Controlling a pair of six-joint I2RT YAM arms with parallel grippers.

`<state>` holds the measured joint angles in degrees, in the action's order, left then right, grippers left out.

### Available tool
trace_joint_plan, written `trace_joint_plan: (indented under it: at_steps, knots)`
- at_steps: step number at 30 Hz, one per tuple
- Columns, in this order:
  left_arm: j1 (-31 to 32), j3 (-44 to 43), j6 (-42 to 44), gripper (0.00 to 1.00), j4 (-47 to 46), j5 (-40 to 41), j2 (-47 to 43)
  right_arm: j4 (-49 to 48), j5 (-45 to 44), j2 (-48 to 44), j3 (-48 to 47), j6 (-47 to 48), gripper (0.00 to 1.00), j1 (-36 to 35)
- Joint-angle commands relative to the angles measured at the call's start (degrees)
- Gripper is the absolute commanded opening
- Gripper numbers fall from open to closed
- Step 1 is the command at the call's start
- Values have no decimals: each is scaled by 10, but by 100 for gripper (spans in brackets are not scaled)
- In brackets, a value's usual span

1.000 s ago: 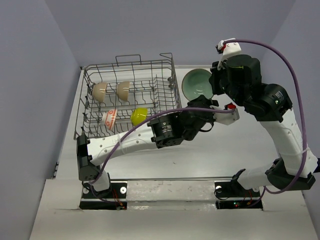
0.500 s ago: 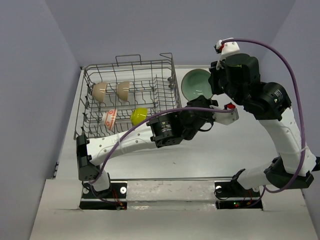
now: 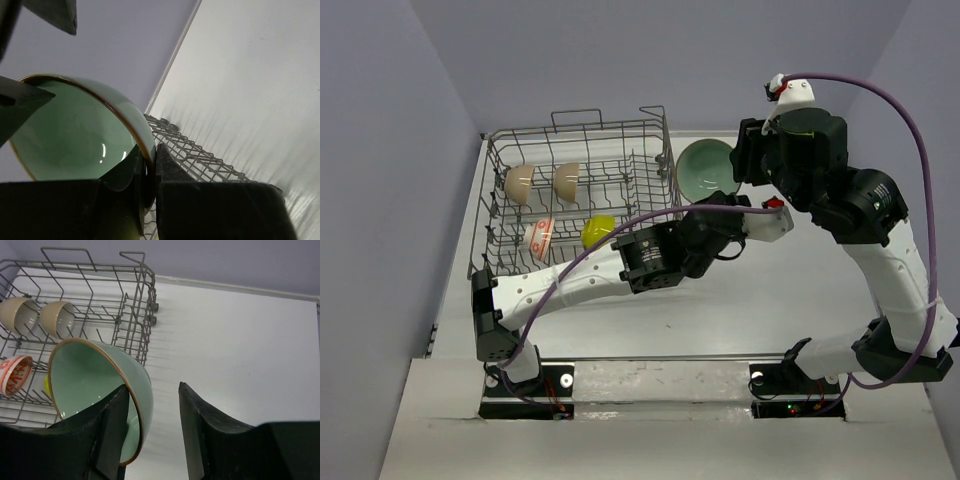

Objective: Load the bowls into the dish rack

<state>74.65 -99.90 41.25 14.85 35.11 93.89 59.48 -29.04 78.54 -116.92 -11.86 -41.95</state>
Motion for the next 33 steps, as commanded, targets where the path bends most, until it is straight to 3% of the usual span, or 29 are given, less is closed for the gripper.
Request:
trace_joint_plan:
  at_steps: [1, 15, 21, 28, 33]
  knots:
    - [-6, -32, -11, 0, -33, 32, -50, -59, -26, -34, 4, -18, 51, 4]
    - [-10, -14, -23, 0, -23, 26, -64, -77, -54, -48, -2, -33, 61, 4]
    - [-36, -5, -63, 0, -4, -26, -84, -96, -64, -75, 6, -52, 64, 4]
    - [-96, 22, -127, 0, -2, -119, -119, -108, -88, -124, 41, -73, 65, 4]
    - [-211, 78, -208, 0, -48, -281, -173, -109, -87, -158, 102, -95, 66, 4]
